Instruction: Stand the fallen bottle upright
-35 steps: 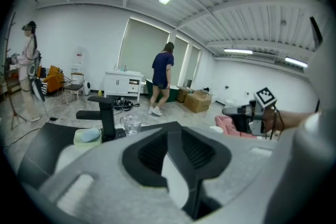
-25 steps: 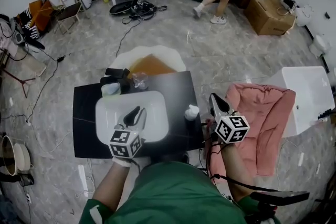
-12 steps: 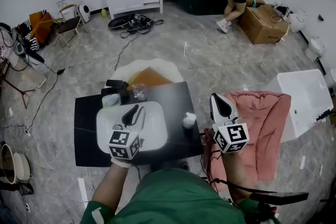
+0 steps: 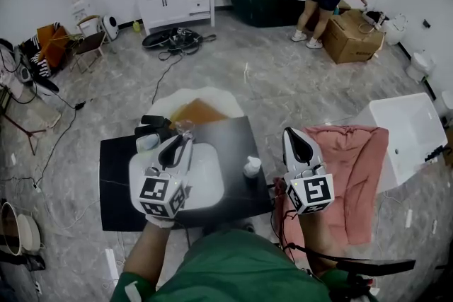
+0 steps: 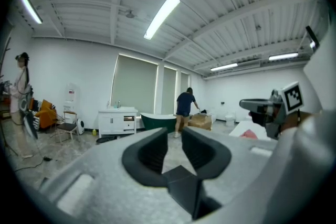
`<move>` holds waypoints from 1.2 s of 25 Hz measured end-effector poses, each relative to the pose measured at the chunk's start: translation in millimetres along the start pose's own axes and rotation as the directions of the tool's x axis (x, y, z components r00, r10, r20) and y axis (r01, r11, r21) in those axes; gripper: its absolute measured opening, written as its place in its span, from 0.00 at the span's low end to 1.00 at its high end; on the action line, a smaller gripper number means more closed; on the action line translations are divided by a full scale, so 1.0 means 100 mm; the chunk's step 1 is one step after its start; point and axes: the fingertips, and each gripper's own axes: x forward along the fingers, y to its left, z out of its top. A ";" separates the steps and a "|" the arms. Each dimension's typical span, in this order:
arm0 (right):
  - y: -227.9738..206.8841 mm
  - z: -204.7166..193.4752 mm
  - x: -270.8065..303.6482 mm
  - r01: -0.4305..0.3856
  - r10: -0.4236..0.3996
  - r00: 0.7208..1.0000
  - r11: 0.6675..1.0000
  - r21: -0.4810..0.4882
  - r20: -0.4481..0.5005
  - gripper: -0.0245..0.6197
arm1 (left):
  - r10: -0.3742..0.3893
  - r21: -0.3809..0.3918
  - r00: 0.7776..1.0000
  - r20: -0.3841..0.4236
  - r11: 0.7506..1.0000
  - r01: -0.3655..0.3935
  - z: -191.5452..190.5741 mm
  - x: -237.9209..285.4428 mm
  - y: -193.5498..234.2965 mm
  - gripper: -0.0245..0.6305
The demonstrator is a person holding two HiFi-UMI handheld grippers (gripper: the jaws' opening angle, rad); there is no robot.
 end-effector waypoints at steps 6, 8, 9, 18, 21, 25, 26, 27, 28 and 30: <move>-0.04 0.15 -0.05 0.019 -0.018 0.999 1.000 -0.022 0.040 0.04 | 0.003 0.050 0.999 0.049 0.999 -0.005 0.21 -0.01 -0.02 0.16; -0.06 0.18 -0.07 0.029 -0.028 0.998 0.999 -0.029 0.048 0.04 | 0.007 0.072 0.998 0.060 0.997 -0.011 0.26 -0.02 -0.03 0.16; -0.07 0.19 -0.08 0.034 -0.033 0.998 0.999 -0.029 0.050 0.04 | 0.008 0.082 0.998 0.063 0.997 -0.013 0.27 -0.02 -0.04 0.16; -0.07 0.06 -0.09 0.049 -0.049 0.998 0.999 -0.007 0.026 0.04 | -0.001 0.082 0.998 0.059 0.997 -0.003 0.22 0.00 -0.04 0.16; -0.10 0.08 -0.09 0.055 -0.055 0.998 0.998 -0.004 0.024 0.04 | 0.003 0.077 0.998 0.056 0.997 -0.007 0.21 0.01 -0.03 0.16; -0.10 0.07 -0.09 0.052 -0.052 0.998 0.999 -0.001 0.025 0.04 | 0.003 0.074 0.999 0.049 0.997 -0.007 0.18 0.03 -0.03 0.16; -0.10 0.07 -0.08 0.051 -0.051 0.998 0.999 -0.001 0.024 0.04 | 0.003 0.073 0.999 0.048 0.997 -0.006 0.17 0.03 -0.03 0.16; -0.09 0.07 -0.08 0.050 -0.050 0.998 0.999 -0.002 0.023 0.04 | 0.002 0.073 0.999 0.046 0.997 -0.005 0.17 0.03 -0.03 0.16; -0.09 0.06 -0.08 0.049 -0.049 0.999 0.999 -0.003 0.022 0.04 | 0.002 0.071 0.999 0.043 0.997 -0.005 0.16 0.03 -0.02 0.16; -0.09 0.06 -0.08 0.045 -0.045 0.999 0.999 -0.008 0.025 0.04 | 0.005 0.069 0.999 0.039 0.998 -0.008 0.15 0.03 -0.02 0.16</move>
